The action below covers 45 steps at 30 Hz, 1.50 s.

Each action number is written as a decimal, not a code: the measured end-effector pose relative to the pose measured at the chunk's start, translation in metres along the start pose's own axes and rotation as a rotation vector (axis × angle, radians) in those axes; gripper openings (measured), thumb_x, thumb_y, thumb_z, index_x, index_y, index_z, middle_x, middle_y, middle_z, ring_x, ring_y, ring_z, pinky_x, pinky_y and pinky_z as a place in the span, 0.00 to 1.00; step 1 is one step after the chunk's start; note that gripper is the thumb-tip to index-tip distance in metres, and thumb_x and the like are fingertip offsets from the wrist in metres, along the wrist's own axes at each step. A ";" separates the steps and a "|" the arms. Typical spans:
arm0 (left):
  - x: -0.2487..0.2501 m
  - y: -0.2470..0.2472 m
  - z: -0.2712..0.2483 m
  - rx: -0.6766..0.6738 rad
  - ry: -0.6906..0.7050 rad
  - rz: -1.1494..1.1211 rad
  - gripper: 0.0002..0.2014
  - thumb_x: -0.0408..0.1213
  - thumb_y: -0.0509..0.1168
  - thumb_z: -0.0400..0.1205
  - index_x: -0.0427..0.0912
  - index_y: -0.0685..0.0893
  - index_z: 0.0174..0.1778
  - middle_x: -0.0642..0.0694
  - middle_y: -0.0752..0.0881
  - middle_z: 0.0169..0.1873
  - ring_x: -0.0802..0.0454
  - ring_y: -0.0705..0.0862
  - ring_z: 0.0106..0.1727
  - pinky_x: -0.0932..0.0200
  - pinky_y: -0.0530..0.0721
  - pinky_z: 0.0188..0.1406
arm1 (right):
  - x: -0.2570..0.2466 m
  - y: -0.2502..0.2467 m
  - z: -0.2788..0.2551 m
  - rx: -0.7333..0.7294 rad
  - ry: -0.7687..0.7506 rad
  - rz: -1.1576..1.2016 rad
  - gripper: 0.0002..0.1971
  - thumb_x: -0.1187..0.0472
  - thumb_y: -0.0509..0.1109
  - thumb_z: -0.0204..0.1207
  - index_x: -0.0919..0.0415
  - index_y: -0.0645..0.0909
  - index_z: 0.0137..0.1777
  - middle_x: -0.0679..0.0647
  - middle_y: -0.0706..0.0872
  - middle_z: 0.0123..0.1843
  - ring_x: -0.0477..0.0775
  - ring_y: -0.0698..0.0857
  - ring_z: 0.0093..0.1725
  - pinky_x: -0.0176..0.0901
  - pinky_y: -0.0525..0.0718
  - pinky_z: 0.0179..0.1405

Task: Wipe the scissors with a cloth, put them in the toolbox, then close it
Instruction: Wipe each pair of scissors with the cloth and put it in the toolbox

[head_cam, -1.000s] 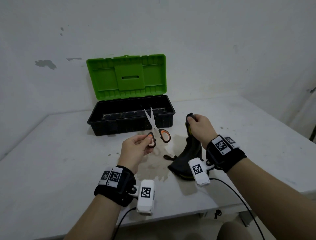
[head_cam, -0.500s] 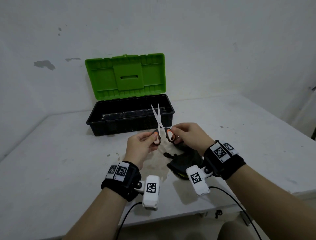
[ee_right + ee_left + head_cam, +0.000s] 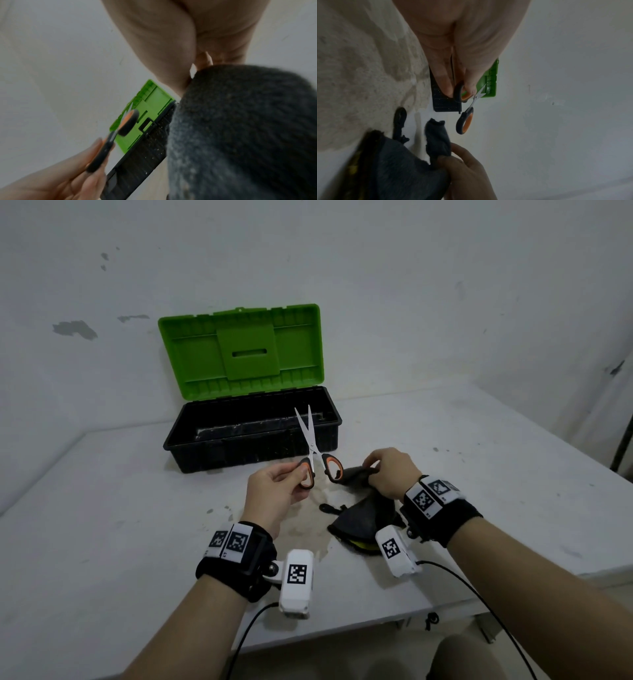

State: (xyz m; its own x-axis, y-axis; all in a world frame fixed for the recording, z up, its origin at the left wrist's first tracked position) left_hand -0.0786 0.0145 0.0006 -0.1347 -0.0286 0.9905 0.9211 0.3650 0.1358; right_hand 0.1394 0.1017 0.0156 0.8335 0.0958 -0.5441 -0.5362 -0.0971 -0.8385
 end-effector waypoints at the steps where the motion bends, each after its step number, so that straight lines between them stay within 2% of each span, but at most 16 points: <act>1: 0.000 0.001 0.000 -0.001 0.001 -0.003 0.11 0.33 0.73 0.81 0.35 0.89 0.59 0.40 0.93 0.47 0.51 0.93 0.43 0.62 0.90 0.40 | 0.000 -0.010 0.004 0.087 -0.008 0.018 0.14 0.68 0.68 0.74 0.58 0.86 0.58 0.61 0.87 0.59 0.61 0.85 0.59 0.41 0.80 0.52; 5: 0.002 0.002 0.002 -0.004 0.011 -0.004 0.11 0.33 0.73 0.81 0.35 0.90 0.58 0.39 0.93 0.47 0.50 0.93 0.44 0.62 0.89 0.40 | -0.001 -0.045 0.012 0.388 -0.076 0.060 0.18 0.72 0.63 0.77 0.60 0.78 0.66 0.64 0.78 0.62 0.67 0.78 0.61 0.48 0.76 0.55; 6: 0.002 0.003 0.003 -0.005 0.014 -0.002 0.10 0.33 0.73 0.81 0.35 0.90 0.58 0.39 0.93 0.46 0.51 0.93 0.44 0.63 0.89 0.40 | 0.000 -0.040 0.015 0.337 -0.085 0.000 0.19 0.70 0.64 0.78 0.58 0.77 0.68 0.64 0.76 0.63 0.68 0.77 0.62 0.50 0.77 0.58; 9: 0.003 0.007 0.004 0.001 0.010 -0.006 0.09 0.32 0.73 0.81 0.35 0.90 0.56 0.40 0.93 0.46 0.54 0.92 0.41 0.63 0.89 0.39 | 0.013 0.001 0.014 -0.053 -0.031 -0.359 0.19 0.49 0.69 0.79 0.51 0.81 0.68 0.59 0.82 0.65 0.65 0.81 0.62 0.52 0.82 0.61; 11: 0.004 0.008 0.003 -0.001 0.008 -0.005 0.08 0.32 0.73 0.81 0.36 0.90 0.55 0.40 0.93 0.45 0.54 0.92 0.41 0.63 0.89 0.39 | 0.014 0.006 0.007 -0.091 -0.020 -0.377 0.18 0.44 0.64 0.81 0.48 0.84 0.65 0.55 0.85 0.63 0.62 0.82 0.63 0.53 0.79 0.64; 14: 0.007 0.011 0.002 -0.008 0.011 -0.005 0.06 0.32 0.73 0.81 0.38 0.90 0.52 0.43 0.93 0.42 0.56 0.92 0.40 0.64 0.89 0.38 | 0.000 -0.014 -0.001 0.153 -0.060 -0.277 0.20 0.45 0.56 0.84 0.47 0.84 0.66 0.52 0.82 0.66 0.59 0.78 0.67 0.58 0.68 0.68; 16: 0.010 0.014 0.001 -0.017 0.018 -0.007 0.05 0.32 0.73 0.81 0.38 0.90 0.51 0.44 0.93 0.41 0.56 0.92 0.39 0.64 0.88 0.37 | -0.013 -0.020 -0.008 0.161 -0.132 -0.095 0.20 0.42 0.55 0.84 0.46 0.85 0.63 0.50 0.84 0.60 0.56 0.81 0.62 0.57 0.71 0.66; 19: 0.015 0.017 0.000 -0.031 0.030 0.005 0.05 0.33 0.73 0.82 0.38 0.91 0.51 0.44 0.93 0.40 0.54 0.92 0.40 0.64 0.88 0.38 | -0.034 -0.012 -0.022 -0.075 -0.202 0.492 0.16 0.47 0.63 0.84 0.55 0.88 0.56 0.51 0.90 0.41 0.49 0.86 0.34 0.40 0.81 0.35; 21: 0.018 0.019 -0.001 -0.038 0.037 0.008 0.05 0.33 0.73 0.81 0.37 0.90 0.50 0.45 0.93 0.38 0.54 0.92 0.40 0.63 0.88 0.38 | -0.041 -0.010 -0.026 -0.103 -0.226 0.656 0.10 0.58 0.69 0.83 0.64 0.88 0.53 0.55 0.89 0.37 0.50 0.87 0.30 0.35 0.79 0.26; 24: 0.022 0.018 -0.003 -0.048 0.037 -0.017 0.05 0.32 0.74 0.80 0.36 0.90 0.50 0.44 0.93 0.37 0.53 0.92 0.40 0.62 0.89 0.38 | -0.044 -0.003 -0.023 -0.068 -0.224 0.733 0.09 0.63 0.71 0.81 0.69 0.87 0.52 0.58 0.89 0.36 0.55 0.90 0.32 0.37 0.84 0.30; 29: 0.029 0.015 -0.009 -0.052 0.038 -0.057 0.03 0.31 0.74 0.80 0.37 0.89 0.47 0.43 0.93 0.37 0.52 0.92 0.39 0.61 0.89 0.38 | -0.053 0.011 -0.025 -0.039 -0.212 0.838 0.04 0.63 0.72 0.81 0.60 0.87 0.46 0.56 0.89 0.34 0.58 0.90 0.33 0.42 0.86 0.34; 31: 0.032 0.012 -0.009 -0.044 0.053 -0.046 0.03 0.31 0.75 0.80 0.38 0.89 0.47 0.41 0.93 0.39 0.50 0.92 0.40 0.61 0.89 0.39 | -0.058 0.014 -0.026 -0.026 -0.206 0.849 0.04 0.63 0.72 0.81 0.63 0.87 0.50 0.56 0.89 0.34 0.59 0.91 0.33 0.45 0.87 0.35; 35: 0.039 0.002 -0.007 -0.001 0.053 -0.066 0.03 0.31 0.75 0.79 0.37 0.89 0.46 0.38 0.93 0.41 0.49 0.92 0.41 0.60 0.89 0.40 | -0.073 -0.003 -0.032 0.106 -0.275 0.788 0.09 0.59 0.77 0.77 0.62 0.80 0.50 0.58 0.91 0.35 0.56 0.92 0.32 0.46 0.88 0.31; 38: 0.045 -0.003 -0.005 0.014 0.019 -0.138 0.03 0.30 0.74 0.79 0.35 0.88 0.46 0.39 0.92 0.38 0.50 0.92 0.39 0.61 0.90 0.39 | -0.091 -0.012 -0.038 0.176 -0.383 0.600 0.11 0.53 0.80 0.72 0.59 0.84 0.44 0.53 0.90 0.40 0.49 0.91 0.34 0.34 0.82 0.30; 42: 0.050 -0.010 -0.006 0.015 -0.041 -0.215 0.04 0.29 0.74 0.80 0.31 0.87 0.44 0.42 0.92 0.34 0.51 0.92 0.34 0.62 0.89 0.36 | -0.111 -0.012 -0.046 0.205 -0.498 0.295 0.22 0.48 0.85 0.63 0.58 0.88 0.53 0.50 0.80 0.55 0.45 0.82 0.45 0.20 0.76 0.42; 45: 0.049 -0.018 -0.007 0.020 -0.102 -0.237 0.06 0.30 0.74 0.80 0.29 0.87 0.45 0.40 0.92 0.34 0.51 0.91 0.33 0.63 0.89 0.34 | -0.123 -0.009 -0.052 0.179 -0.618 0.227 0.24 0.50 0.84 0.65 0.56 0.87 0.60 0.53 0.77 0.60 0.49 0.81 0.53 0.34 0.81 0.57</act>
State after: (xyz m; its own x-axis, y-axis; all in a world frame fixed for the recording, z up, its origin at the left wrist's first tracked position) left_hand -0.0989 -0.0002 0.0473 -0.3826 -0.0221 0.9237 0.8522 0.3777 0.3620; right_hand 0.0485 0.0395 0.0921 0.4972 0.6454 -0.5799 -0.7472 -0.0212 -0.6642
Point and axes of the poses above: each hand's wrist, its own z-axis towards the middle knuckle, its own y-axis out of the palm, x = y × z, the point moved 7 cm from there along z, towards the middle knuckle
